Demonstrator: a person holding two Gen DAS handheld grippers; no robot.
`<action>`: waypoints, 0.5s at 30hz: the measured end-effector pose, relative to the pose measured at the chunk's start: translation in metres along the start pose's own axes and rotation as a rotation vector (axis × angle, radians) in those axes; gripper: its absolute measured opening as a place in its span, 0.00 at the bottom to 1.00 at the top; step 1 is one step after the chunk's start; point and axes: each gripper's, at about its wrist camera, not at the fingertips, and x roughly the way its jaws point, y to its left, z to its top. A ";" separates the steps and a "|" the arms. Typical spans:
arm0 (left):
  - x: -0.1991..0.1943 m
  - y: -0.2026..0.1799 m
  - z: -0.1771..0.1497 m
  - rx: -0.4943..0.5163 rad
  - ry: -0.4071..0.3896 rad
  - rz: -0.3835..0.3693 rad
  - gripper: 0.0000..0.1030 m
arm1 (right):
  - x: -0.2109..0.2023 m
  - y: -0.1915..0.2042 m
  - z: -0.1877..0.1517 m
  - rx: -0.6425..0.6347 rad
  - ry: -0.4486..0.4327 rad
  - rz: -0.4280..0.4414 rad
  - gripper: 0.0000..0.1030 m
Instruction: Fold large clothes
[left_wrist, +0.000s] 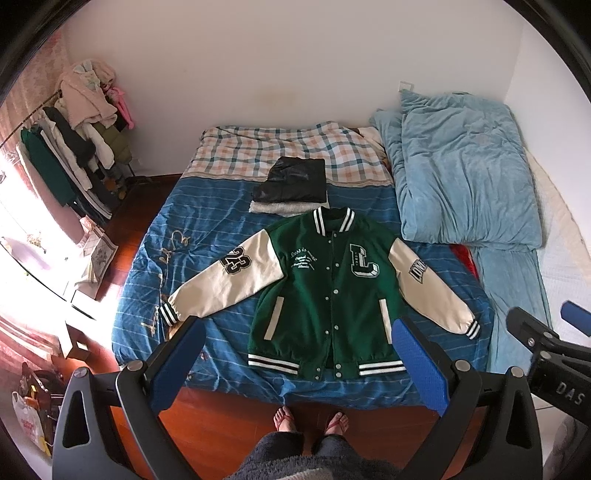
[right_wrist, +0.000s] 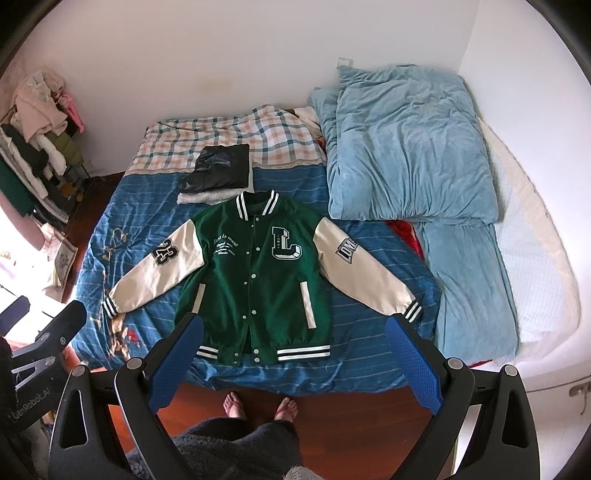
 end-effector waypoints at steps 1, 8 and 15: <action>0.003 0.004 0.000 0.000 -0.003 0.000 1.00 | 0.004 -0.001 0.002 0.014 0.004 -0.002 0.97; 0.075 0.015 0.028 0.043 -0.077 0.095 1.00 | 0.070 -0.027 0.005 0.258 -0.017 0.048 0.97; 0.179 0.017 0.033 0.062 -0.029 0.162 1.00 | 0.230 -0.127 -0.038 0.677 0.116 0.060 0.64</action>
